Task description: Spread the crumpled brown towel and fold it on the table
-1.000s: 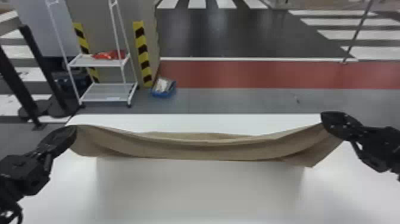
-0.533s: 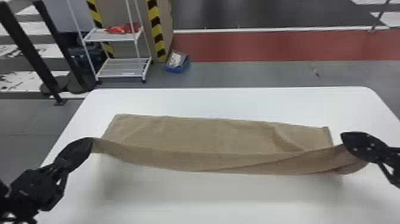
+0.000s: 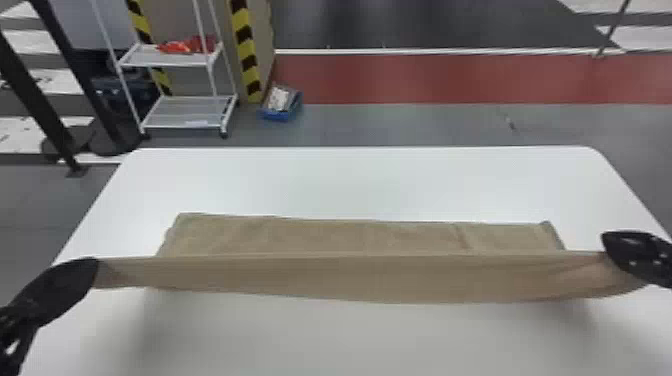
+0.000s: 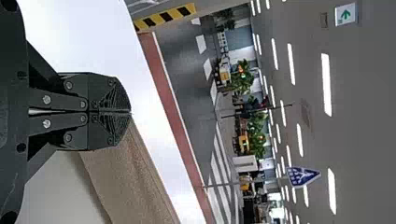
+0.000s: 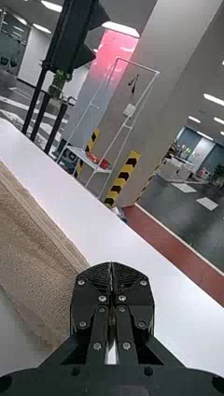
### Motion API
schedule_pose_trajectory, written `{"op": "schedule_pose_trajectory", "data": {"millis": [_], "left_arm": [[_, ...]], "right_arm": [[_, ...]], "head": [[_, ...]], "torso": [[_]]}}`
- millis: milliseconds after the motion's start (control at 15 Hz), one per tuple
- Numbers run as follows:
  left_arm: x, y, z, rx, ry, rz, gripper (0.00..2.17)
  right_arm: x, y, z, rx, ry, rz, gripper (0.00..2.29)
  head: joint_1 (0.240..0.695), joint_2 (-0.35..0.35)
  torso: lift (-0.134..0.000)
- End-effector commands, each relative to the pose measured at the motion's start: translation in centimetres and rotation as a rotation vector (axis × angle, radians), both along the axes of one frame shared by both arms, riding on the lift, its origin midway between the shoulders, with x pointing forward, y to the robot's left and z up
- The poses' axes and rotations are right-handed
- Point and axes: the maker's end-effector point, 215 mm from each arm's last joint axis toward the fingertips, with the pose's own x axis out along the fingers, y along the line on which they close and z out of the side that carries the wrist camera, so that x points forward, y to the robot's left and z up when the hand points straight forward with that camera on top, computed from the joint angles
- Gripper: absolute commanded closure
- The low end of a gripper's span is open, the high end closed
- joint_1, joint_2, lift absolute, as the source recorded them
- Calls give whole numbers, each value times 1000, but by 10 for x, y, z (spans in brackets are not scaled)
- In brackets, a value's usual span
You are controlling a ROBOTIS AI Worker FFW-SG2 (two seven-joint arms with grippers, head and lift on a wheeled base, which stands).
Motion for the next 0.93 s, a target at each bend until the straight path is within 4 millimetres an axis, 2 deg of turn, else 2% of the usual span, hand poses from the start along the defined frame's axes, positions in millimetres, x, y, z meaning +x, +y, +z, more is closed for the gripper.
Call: {"op": "schedule_pose_trajectory", "data": {"millis": [0,67,200,333,533,867], "left_arm": [[6,-4,-4,12,27,-10,1409],[16,-14,-10,25,48,-29,1409],[45,-47,-22,92,88,-78,1409],[73,-67,-24,84,105,-96,1409],[113,-70,-20,72,142,-74,1409],[150,-63,-41,98,224,-40,1409]], "right_arm": [[0,-7,-3,-12,4,-9,1477],[5,-6,-6,-14,8,-10,1477],[22,8,-19,-15,27,1,1477],[43,9,-31,-9,59,-15,1477],[67,3,-42,-4,91,-40,1477],[89,-11,-58,15,127,-80,1477]], "head": [[695,34],[695,28],[695,12],[695,-8],[695,-44],[695,-52]], "torso": [[-124],[-124],[-124],[-124],[-124],[-124]]}}
